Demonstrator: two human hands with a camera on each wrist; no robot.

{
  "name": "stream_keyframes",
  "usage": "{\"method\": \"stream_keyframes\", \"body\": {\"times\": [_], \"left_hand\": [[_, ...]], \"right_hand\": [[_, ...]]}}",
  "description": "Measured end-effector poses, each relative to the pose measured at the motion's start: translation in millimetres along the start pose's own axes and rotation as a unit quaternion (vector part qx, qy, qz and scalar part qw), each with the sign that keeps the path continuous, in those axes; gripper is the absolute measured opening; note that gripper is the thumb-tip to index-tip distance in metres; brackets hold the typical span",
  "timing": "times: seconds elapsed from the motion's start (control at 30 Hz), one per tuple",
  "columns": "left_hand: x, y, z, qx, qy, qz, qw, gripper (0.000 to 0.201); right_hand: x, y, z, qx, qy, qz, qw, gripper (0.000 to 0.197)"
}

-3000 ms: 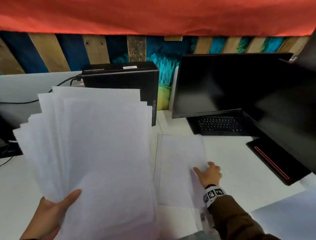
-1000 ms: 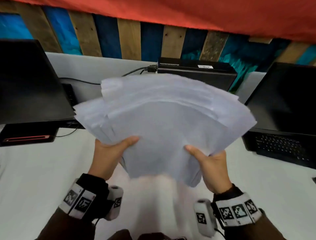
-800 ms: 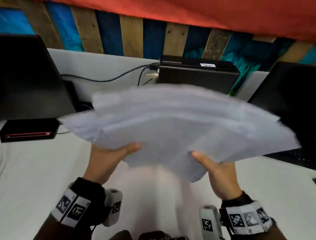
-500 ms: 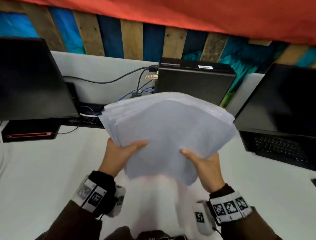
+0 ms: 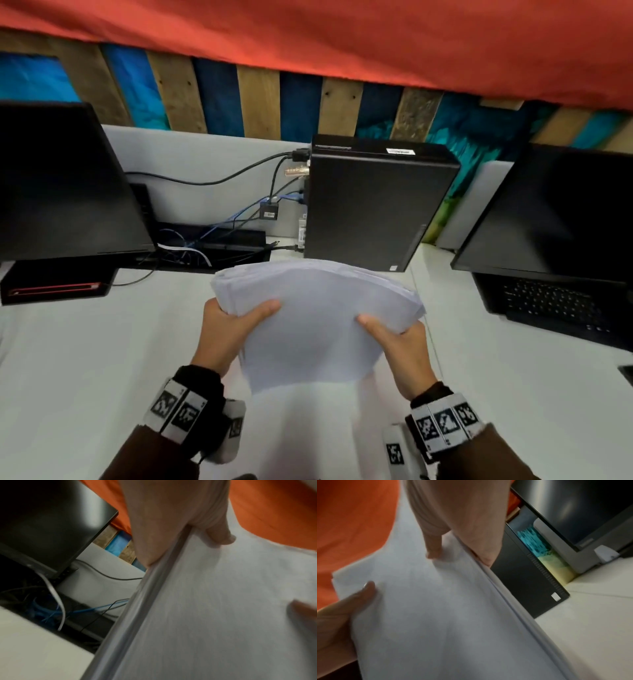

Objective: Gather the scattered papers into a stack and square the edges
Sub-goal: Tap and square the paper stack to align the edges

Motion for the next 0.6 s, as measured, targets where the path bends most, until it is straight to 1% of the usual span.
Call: {"method": "stream_keyframes", "body": {"times": [0.03, 0.1, 0.13, 0.17, 0.27, 0.37, 0.47, 0.5, 0.53, 0.57, 0.6], "left_hand": [[0, 2, 6, -0.004, 0.014, 0.003, 1.0, 0.039], [-1, 8, 19, -0.014, 0.053, 0.005, 0.998, 0.03], [-1, 13, 25, -0.014, 0.061, 0.01, 0.998, 0.029], [0, 17, 29, -0.008, 0.061, 0.02, 0.998, 0.032], [1, 22, 34, -0.001, 0.042, 0.075, 0.996, 0.038], [1, 21, 37, -0.016, 0.04, 0.102, 0.994, 0.038], [2, 21, 38, -0.017, 0.032, 0.097, 0.995, 0.038], [3, 20, 40, -0.023, 0.04, 0.095, 0.994, 0.036], [4, 18, 44, -0.044, 0.069, 0.096, 0.992, 0.032], [6, 17, 52, -0.093, 0.12, 0.091, 0.984, 0.027], [9, 17, 63, -0.175, 0.182, 0.076, 0.965, 0.032]], "right_hand": [[0, -1, -9, -0.017, -0.018, 0.009, 1.0, 0.026], [-1, -2, -30, -0.033, -0.061, 0.012, 0.998, 0.007], [-1, -2, -38, -0.025, -0.083, 0.015, 0.996, 0.018], [-2, 0, -43, -0.014, -0.093, 0.017, 0.995, 0.028], [-5, 2, -51, -0.006, -0.085, 0.052, 0.995, 0.032], [-3, 3, -53, -0.015, -0.084, 0.057, 0.995, 0.028], [-1, 3, -52, 0.025, -0.119, 0.022, 0.992, 0.016], [-1, 5, -52, 0.047, -0.126, 0.007, 0.991, 0.011], [-1, 5, -49, 0.066, -0.13, 0.001, 0.989, 0.01], [-1, 6, -48, 0.081, -0.129, 0.0, 0.988, 0.015], [-2, 6, -48, 0.091, -0.132, 0.001, 0.987, 0.02]]}}
Point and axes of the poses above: each hand's wrist, its own x-axis away from the middle knuckle, its own y-axis out of the palm, z = x × y, the point moved 3 cm from there along -x, towards the middle knuckle, and after that the axes turned 14 degrees about x, right-handed, at the moved point
